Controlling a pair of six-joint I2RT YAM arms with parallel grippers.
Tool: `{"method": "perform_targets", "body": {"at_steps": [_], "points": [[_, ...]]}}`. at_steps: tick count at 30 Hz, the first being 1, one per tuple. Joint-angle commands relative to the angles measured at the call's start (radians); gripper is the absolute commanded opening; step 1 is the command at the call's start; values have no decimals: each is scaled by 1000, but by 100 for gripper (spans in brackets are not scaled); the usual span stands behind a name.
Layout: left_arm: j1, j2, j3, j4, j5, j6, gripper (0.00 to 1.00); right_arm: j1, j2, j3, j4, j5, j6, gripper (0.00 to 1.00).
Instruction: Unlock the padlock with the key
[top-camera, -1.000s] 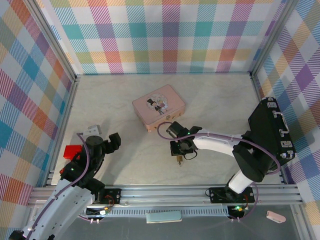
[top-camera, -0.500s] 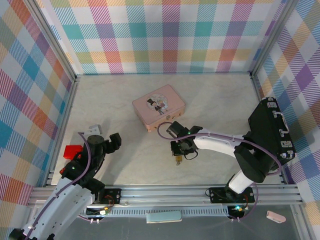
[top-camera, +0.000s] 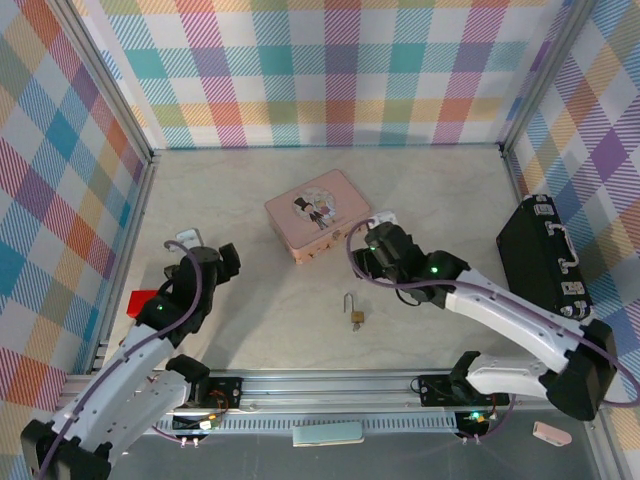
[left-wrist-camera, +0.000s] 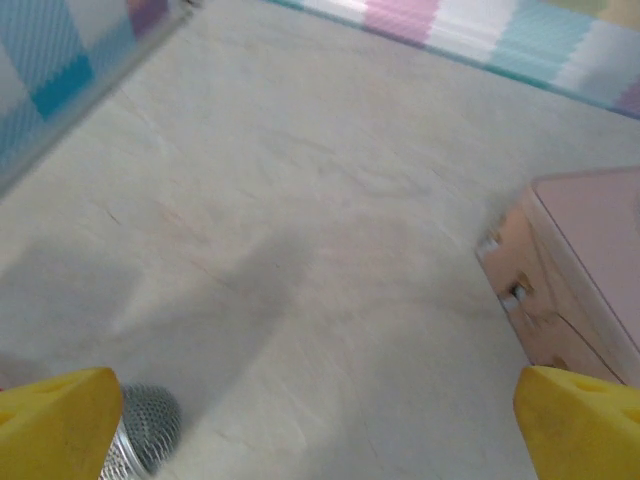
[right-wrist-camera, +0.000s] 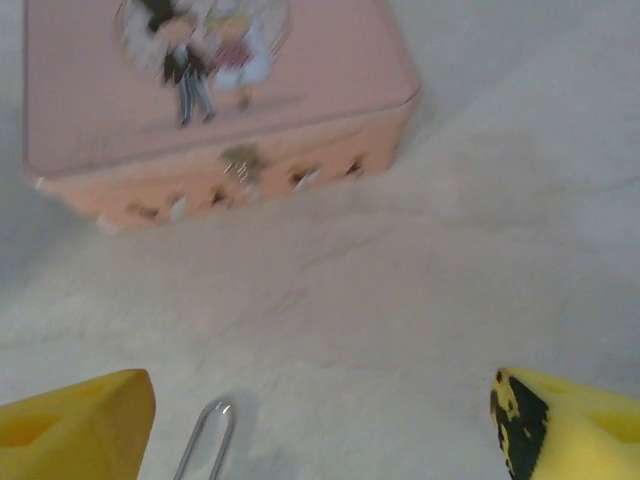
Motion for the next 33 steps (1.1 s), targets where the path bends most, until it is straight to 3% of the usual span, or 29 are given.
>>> {"method": "perform_targets", "body": {"at_steps": [1,4,6,12,18,22,26,30,33], "points": [[9,91,38,107,-206,57,100,-54,-37,-103,211,138,-157,98],[13,204,-7,348,-319,189,100,-147,-41,-164,302,142,-199,99],[30,272,-43,491,-315,285,100,-240,-28,-184,317,125,-188,99],[120,448,-120,741,-137,419,100,-429,15,-321,520,21,-235,99],[171,607,-228,1080,9,537,100,-523,143,-430,809,0,-313,99],[201,632,-252,1180,115,569,100,-588,183,-510,1021,-97,-350,99],[231,633,-241,1156,219,560,100,-648,232,-568,1233,-198,-372,99],[291,630,-245,1163,319,498,100,-704,255,-594,1313,-309,-367,99],[345,749,-307,1400,378,439,100,-766,306,-624,1411,-411,-321,99]]}}
